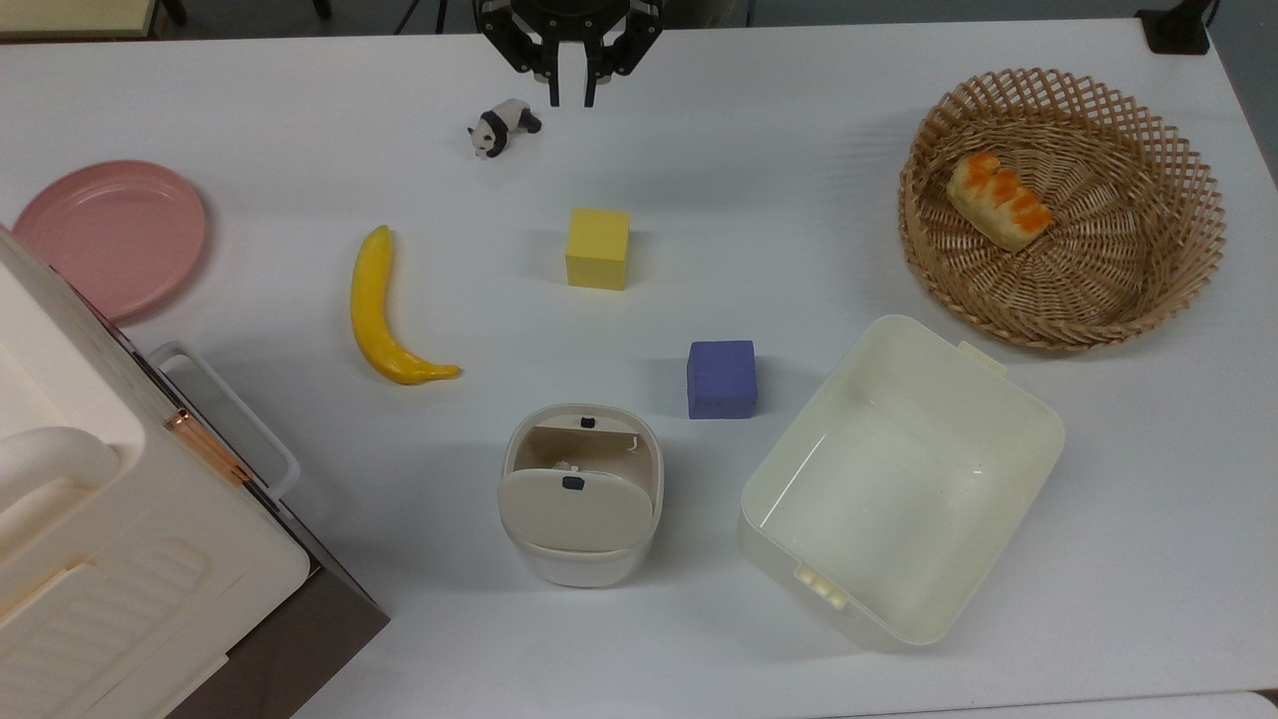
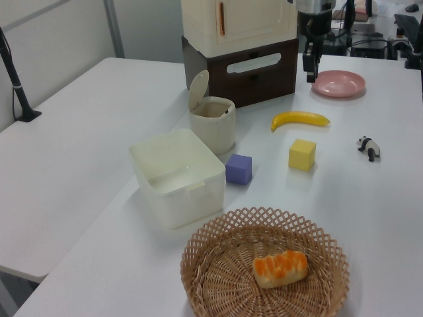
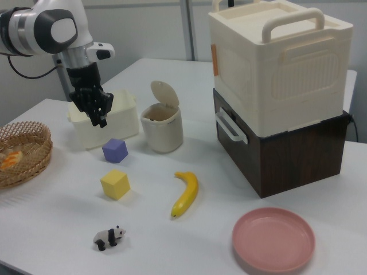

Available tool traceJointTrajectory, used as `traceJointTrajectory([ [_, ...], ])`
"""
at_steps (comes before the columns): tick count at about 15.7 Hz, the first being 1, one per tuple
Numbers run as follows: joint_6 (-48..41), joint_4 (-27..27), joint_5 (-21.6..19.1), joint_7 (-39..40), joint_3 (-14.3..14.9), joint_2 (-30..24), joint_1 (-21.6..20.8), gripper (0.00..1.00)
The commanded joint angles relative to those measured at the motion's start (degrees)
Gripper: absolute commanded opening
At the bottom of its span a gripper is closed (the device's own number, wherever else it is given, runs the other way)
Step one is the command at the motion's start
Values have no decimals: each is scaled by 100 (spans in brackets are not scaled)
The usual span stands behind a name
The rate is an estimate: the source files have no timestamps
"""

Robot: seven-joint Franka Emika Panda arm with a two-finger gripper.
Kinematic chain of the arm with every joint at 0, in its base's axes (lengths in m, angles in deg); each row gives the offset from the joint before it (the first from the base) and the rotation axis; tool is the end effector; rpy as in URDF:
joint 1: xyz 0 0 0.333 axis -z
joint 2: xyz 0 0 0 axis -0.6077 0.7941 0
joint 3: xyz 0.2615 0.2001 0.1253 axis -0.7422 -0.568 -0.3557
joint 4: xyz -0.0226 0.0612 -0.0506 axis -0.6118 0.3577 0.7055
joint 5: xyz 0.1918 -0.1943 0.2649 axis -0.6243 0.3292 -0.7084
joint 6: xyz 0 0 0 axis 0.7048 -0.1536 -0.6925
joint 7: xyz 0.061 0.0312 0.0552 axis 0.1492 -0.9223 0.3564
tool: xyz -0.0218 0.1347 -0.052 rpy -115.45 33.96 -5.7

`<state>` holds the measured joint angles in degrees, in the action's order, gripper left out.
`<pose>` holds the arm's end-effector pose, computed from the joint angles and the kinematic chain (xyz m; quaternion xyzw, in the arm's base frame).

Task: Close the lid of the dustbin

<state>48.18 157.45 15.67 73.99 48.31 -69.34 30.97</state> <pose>0.5420 0.0617 0.5597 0.9994 0.0233 -0.0103 0.0251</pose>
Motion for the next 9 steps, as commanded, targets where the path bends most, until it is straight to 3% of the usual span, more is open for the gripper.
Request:
traceJointTrajectory([
  [1, -163, -108, -110, 199, 62, 35, -49, 26],
  [9, 530, -292, -189, 613, 220, 315, -40, 25],
])
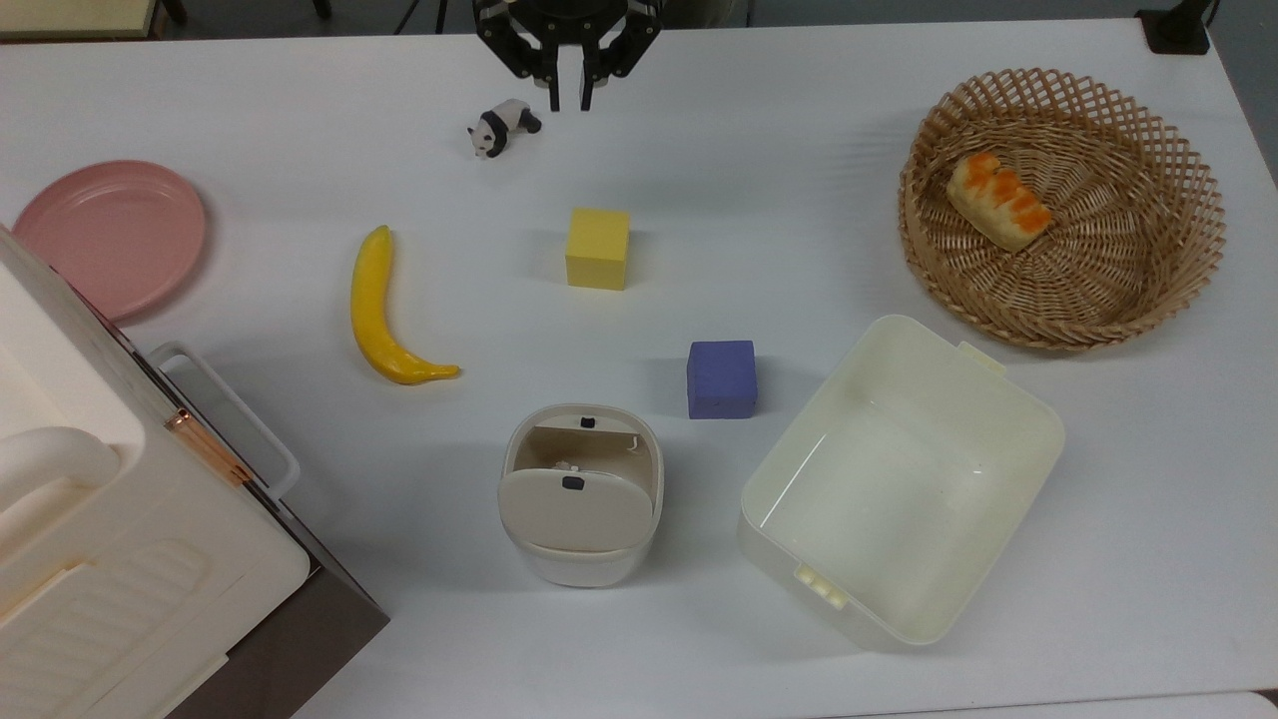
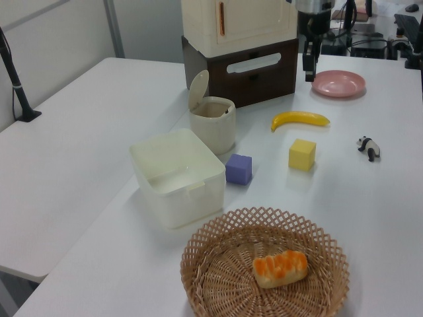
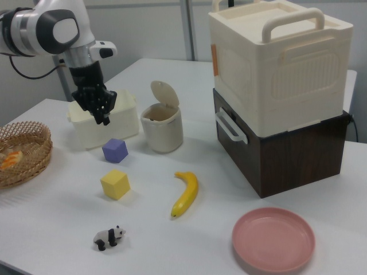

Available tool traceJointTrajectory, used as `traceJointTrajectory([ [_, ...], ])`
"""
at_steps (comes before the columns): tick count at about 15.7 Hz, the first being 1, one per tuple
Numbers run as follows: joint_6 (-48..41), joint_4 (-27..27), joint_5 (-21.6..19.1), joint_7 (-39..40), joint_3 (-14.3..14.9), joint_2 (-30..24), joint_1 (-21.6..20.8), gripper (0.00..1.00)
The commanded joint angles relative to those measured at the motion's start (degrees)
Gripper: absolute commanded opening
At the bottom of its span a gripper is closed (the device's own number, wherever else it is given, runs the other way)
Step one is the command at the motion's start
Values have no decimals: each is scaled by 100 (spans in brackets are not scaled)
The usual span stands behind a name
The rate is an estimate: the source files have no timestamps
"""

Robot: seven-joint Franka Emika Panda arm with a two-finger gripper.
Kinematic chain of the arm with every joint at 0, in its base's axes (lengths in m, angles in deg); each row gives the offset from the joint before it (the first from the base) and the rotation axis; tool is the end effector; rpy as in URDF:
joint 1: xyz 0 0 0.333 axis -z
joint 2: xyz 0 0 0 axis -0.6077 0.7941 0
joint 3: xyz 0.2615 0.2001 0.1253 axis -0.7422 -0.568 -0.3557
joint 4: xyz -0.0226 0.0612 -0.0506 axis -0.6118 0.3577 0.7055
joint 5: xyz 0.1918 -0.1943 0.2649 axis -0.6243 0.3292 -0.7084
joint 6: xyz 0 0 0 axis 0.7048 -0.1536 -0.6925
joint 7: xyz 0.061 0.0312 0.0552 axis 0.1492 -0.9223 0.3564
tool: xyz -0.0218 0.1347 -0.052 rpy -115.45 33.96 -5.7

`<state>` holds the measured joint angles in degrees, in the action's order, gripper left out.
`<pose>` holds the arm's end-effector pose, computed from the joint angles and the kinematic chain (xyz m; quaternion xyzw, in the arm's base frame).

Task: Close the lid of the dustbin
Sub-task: 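Move the gripper forward past the yellow cube toward the dustbin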

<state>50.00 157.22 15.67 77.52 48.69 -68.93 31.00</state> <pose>0.5491 0.0588 0.5604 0.9984 0.0510 0.0031 0.0236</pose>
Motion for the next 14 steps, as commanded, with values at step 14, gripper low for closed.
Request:
traceJointTrajectory([
  [14, 1289, -1991, -391, 172, 190, 1900, -69, 7],
])
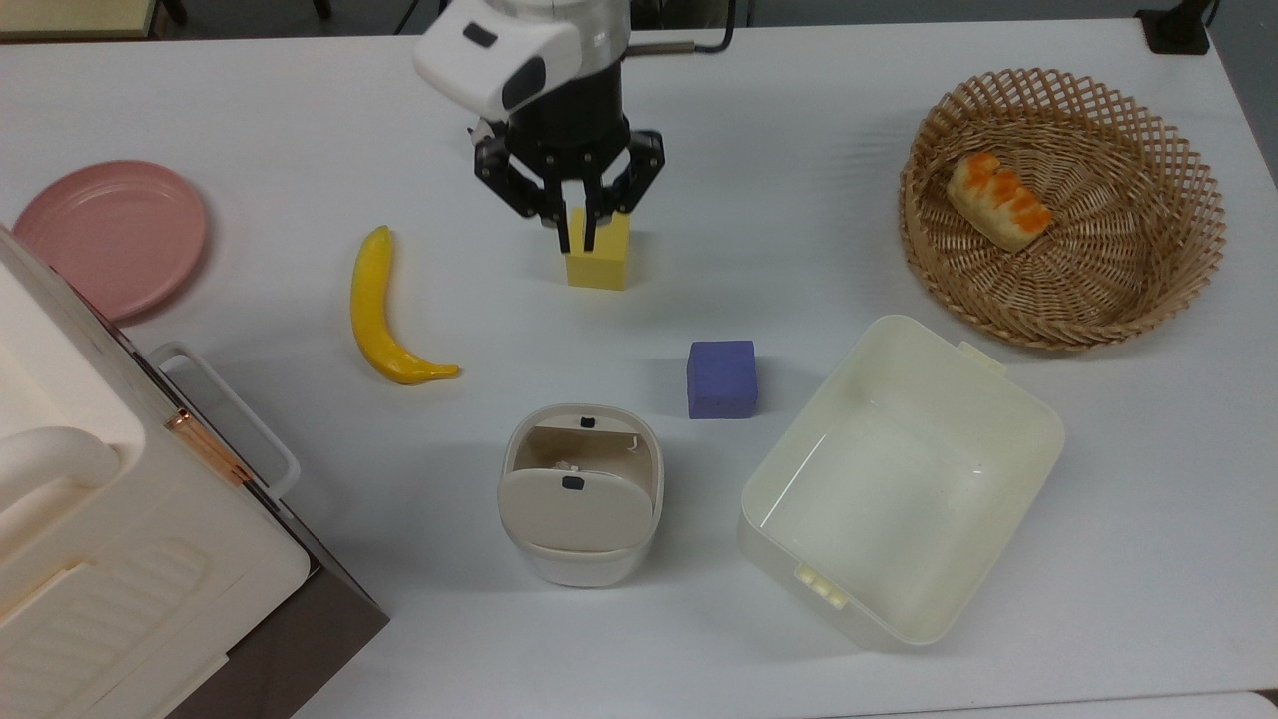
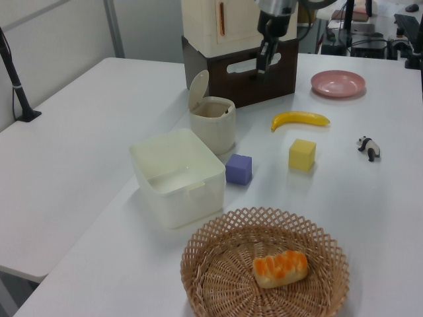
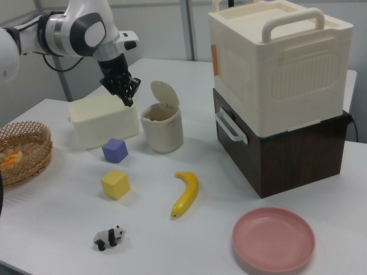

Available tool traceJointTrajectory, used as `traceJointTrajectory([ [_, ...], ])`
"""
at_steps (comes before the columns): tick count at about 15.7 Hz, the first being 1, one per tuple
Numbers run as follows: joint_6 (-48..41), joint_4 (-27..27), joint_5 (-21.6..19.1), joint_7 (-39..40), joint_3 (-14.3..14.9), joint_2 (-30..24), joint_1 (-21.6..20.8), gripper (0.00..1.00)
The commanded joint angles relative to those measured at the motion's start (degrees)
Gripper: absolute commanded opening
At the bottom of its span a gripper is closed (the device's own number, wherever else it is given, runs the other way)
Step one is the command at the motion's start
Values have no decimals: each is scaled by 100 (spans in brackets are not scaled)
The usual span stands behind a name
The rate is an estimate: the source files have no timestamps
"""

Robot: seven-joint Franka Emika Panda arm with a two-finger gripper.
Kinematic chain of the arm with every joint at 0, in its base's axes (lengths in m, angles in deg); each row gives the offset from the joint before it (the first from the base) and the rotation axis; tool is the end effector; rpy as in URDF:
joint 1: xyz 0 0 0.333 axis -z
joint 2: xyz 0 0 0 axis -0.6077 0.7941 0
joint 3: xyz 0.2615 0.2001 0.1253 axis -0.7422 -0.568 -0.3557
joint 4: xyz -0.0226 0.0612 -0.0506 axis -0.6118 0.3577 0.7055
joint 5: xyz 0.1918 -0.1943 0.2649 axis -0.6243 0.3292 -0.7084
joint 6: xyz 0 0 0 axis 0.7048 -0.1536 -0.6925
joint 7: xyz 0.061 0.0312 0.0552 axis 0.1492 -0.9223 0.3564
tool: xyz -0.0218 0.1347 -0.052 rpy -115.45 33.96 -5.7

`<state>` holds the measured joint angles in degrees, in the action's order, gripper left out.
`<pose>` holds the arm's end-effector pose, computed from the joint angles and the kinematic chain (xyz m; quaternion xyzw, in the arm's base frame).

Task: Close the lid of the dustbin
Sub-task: 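Move the gripper forward past the yellow cube toward the dustbin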

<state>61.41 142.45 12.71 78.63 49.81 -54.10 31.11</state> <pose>0.6632 0.0657 0.5468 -0.9939 -0.0457 -0.1002 0.0049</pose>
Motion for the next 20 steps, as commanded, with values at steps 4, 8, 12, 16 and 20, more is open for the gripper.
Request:
traceJointTrajectory([
  [4, 956, -595, -77, 34, 96, 647, -256, 1],
  [8, 2193, -604, -16, -395, 218, 954, -431, 1],
  [12, 3495, -744, -16, -905, 956, 1384, -967, 1],
  [16, 4357, -876, -16, -1143, 1133, 1623, -1003, 2],
  [20, 4833, -894, -16, -1354, 1256, 1693, -1003, 2],
])
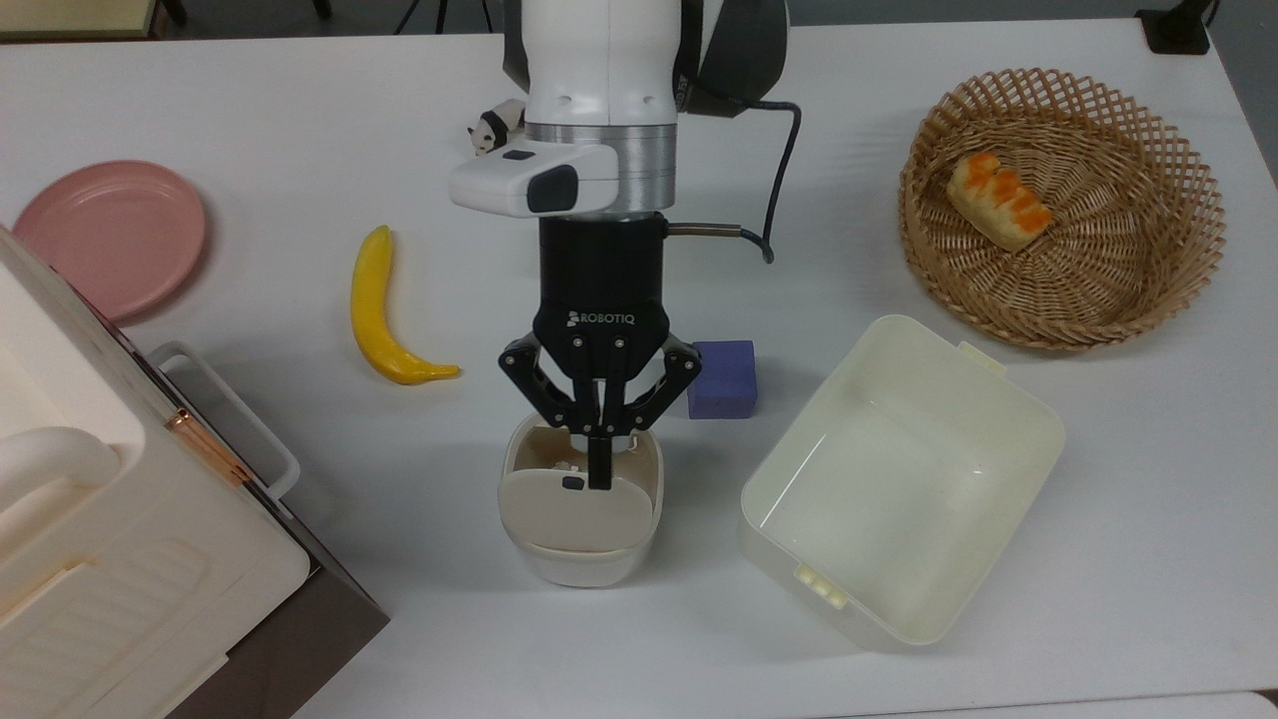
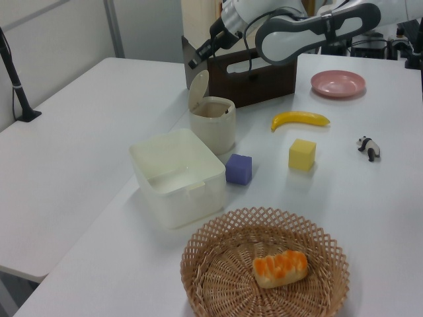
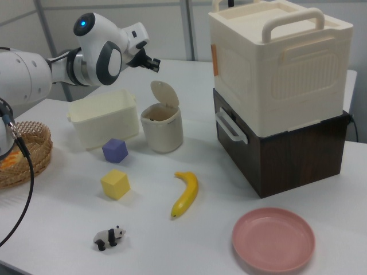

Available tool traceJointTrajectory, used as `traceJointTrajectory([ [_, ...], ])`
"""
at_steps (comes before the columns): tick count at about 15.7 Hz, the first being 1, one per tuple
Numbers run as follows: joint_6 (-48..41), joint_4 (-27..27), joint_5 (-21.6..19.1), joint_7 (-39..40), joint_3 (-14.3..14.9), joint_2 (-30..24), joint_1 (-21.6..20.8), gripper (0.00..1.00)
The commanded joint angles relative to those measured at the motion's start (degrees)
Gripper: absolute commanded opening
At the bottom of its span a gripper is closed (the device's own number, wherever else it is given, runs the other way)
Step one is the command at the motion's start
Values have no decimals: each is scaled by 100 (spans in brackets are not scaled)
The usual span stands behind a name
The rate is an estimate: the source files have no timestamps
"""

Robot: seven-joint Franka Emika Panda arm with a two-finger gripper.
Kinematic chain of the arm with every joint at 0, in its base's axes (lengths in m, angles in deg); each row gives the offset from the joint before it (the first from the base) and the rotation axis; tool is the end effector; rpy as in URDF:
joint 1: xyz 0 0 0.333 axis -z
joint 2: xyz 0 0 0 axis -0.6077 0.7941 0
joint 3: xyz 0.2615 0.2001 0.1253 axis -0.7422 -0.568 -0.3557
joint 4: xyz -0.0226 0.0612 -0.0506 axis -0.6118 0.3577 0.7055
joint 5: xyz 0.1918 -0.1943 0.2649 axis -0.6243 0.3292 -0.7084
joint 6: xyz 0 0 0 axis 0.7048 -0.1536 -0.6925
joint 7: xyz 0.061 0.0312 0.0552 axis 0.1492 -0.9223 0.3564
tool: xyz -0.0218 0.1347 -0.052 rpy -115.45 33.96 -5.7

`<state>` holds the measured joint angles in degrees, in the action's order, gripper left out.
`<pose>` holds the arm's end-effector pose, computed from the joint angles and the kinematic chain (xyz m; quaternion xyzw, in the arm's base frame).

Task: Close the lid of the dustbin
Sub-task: 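Move the gripper forward past the yellow cube toward the dustbin, then lower the gripper onto the open flip lid and push it shut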

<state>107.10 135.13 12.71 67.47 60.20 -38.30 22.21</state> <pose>0.7907 0.0974 0.5329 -0.9080 0.0266 -0.4178 0.0179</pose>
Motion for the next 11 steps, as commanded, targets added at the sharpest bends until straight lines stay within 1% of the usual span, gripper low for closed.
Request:
traceJointTrajectory([
  [1, 274, -161, -7, -238, 226, 130, -113, 2],
  [5, 283, -152, 2, -238, 287, 157, -113, 2],
  [8, 248, -108, 116, -221, 278, 157, -122, 2],
  [11, 29, -82, 151, -194, 278, 148, -113, 2],
])
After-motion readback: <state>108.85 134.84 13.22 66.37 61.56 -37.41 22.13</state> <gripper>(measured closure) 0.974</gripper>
